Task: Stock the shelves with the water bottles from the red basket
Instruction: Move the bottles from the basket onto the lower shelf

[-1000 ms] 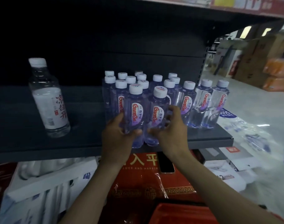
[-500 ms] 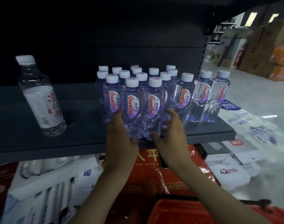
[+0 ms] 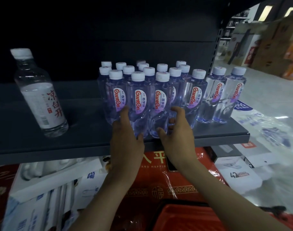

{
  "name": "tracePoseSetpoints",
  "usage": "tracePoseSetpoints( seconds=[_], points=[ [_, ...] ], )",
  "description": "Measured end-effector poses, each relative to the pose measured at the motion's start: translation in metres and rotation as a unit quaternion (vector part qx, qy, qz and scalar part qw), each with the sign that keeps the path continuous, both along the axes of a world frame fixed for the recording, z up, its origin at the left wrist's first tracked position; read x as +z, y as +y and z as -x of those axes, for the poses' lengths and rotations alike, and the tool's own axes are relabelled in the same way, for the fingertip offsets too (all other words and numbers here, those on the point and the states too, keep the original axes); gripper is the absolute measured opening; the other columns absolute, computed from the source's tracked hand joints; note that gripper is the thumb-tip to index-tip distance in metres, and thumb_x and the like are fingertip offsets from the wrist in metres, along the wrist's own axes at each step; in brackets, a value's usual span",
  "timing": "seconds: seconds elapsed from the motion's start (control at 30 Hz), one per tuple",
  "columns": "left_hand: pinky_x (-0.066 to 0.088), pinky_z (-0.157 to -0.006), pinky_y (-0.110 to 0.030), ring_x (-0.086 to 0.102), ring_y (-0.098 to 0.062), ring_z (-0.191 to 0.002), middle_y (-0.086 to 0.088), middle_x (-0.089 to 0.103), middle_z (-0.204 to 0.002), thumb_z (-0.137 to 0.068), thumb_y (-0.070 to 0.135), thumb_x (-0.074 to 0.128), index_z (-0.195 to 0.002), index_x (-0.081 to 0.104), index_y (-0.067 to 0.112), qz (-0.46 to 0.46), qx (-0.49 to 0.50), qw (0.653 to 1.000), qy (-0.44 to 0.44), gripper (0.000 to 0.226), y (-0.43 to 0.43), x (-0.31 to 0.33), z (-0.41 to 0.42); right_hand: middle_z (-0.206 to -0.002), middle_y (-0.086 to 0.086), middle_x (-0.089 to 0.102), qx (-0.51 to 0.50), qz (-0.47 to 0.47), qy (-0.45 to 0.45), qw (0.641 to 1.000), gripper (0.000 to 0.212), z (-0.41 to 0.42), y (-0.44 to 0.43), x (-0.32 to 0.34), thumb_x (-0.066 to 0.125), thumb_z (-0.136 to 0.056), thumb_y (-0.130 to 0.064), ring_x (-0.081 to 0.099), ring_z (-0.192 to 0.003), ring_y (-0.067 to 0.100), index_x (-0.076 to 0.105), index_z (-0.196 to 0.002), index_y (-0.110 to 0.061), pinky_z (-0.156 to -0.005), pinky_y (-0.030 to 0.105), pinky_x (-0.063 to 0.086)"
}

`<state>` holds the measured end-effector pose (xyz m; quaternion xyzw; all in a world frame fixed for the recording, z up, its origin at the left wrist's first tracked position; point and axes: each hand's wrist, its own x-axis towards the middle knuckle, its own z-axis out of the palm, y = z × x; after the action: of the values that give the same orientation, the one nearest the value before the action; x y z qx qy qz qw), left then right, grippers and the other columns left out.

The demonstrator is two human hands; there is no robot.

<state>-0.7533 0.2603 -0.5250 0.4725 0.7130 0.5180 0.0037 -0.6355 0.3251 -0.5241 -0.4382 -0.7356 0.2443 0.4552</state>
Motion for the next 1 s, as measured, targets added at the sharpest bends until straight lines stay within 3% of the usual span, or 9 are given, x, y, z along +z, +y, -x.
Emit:
tracePoseSetpoints(
  seconds=[0.17,0.33,0.43,0.53,0.63,0.73,0.83,0.93,1.0],
  points=[
    [0.046,-0.093,-0.027,0.049,-0.023,-0.127,-0.011,0.031,-0.148,-0.088,0.009,0.066,-0.151,0.007,0.032,0.030,-0.001,0.998,0.052,0.089,-0.004,0.003,-0.004,-0.131,0.003,0.055,0.012,0.005,-0.019,1.000,0.068,-0.001,0.000,0.003,0.071,-0.087,-0.012,0.058,-0.116,0.016,0.031,-0.140,-0.028,-0.091,0.034,0.053],
    [0.042,-0.092,-0.033,0.035,-0.029,-0.132,-0.015,0.022,-0.150,-0.095,0.020,0.056,-0.153,-0.012,0.020,0.127,0.001,0.984,0.124,0.090,-0.020,0.001,-0.021,-0.138,0.010,0.045,0.026,-0.031,-0.131,0.991,0.067,-0.021,-0.016,0.007,0.064,-0.092,-0.014,0.058,-0.112,0.026,0.028,-0.148,-0.022,-0.083,0.037,0.053],
    [0.043,-0.093,-0.042,0.032,-0.032,-0.132,-0.015,0.022,-0.149,-0.092,0.026,0.056,-0.154,-0.007,0.019,0.189,0.004,0.963,0.192,0.088,-0.035,-0.007,-0.048,-0.129,0.012,0.045,0.018,-0.063,-0.233,0.970,0.060,-0.052,-0.035,-0.003,0.059,-0.092,-0.019,0.053,-0.111,0.034,0.033,-0.146,-0.019,-0.072,0.036,0.045],
    [0.045,-0.094,-0.044,0.037,-0.033,-0.126,-0.013,0.031,-0.141,-0.086,0.022,0.059,-0.154,0.007,0.017,0.214,-0.089,0.933,0.274,0.086,-0.052,-0.035,-0.089,-0.124,0.015,0.049,0.001,-0.055,-0.326,0.944,0.056,-0.100,-0.059,-0.024,0.057,-0.089,-0.020,0.051,-0.113,0.039,0.040,-0.142,-0.016,-0.077,0.045,0.048],
    [0.045,-0.095,-0.043,0.036,-0.032,-0.130,-0.012,0.032,-0.143,-0.086,0.023,0.056,-0.153,0.014,0.019,0.257,-0.182,0.876,0.365,0.079,-0.067,-0.072,-0.133,-0.125,0.015,0.049,-0.018,0.018,-0.407,0.913,0.053,-0.159,-0.082,-0.057,0.053,-0.089,-0.018,0.051,-0.114,0.039,0.041,-0.141,-0.016,-0.082,0.046,0.048],
    [0.039,-0.103,-0.043,0.033,-0.033,-0.133,-0.011,0.037,-0.141,-0.088,0.022,0.053,-0.150,0.022,0.019,0.345,-0.252,0.836,0.345,0.069,-0.077,-0.115,-0.173,-0.126,0.017,0.052,-0.036,0.151,-0.432,0.889,0.044,-0.217,-0.099,-0.096,0.050,-0.089,-0.017,0.057,-0.114,0.040,0.049,-0.133,-0.012,-0.088,0.047,0.053],
    [0.030,-0.111,-0.049,0.006,-0.049,-0.141,-0.012,0.034,-0.145,-0.086,0.022,0.057,-0.143,0.037,0.017,0.435,-0.257,0.792,0.342,0.060,-0.081,-0.153,-0.211,-0.125,0.016,0.060,-0.046,0.274,-0.454,0.847,0.038,-0.276,-0.109,-0.137,0.053,-0.089,-0.019,0.061,-0.115,0.037,0.057,-0.127,-0.016,-0.094,0.044,0.053],
    [0.028,-0.112,-0.053,-0.014,-0.057,-0.139,-0.015,0.017,-0.155,-0.087,0.026,0.056,-0.135,0.047,0.017,0.423,-0.249,0.794,0.360,0.050,-0.082,-0.174,-0.241,-0.127,0.009,0.064,-0.030,0.350,-0.499,0.792,0.033,-0.307,-0.113,-0.166,0.055,-0.094,-0.023,0.062,-0.116,0.030,0.060,-0.126,-0.018,-0.097,0.041,0.052],
    [0.031,-0.110,-0.056,-0.023,-0.060,-0.135,-0.016,0.012,-0.159,-0.088,0.029,0.056,-0.128,0.052,0.016,0.415,-0.252,0.792,0.369,0.042,-0.081,-0.190,-0.253,-0.128,0.006,0.064,-0.037,0.360,-0.511,0.780,0.032,-0.313,-0.111,-0.180,0.054,-0.096,-0.027,0.061,-0.118,0.028,0.059,-0.128,-0.020,-0.098,0.039,0.050]
  ],
)
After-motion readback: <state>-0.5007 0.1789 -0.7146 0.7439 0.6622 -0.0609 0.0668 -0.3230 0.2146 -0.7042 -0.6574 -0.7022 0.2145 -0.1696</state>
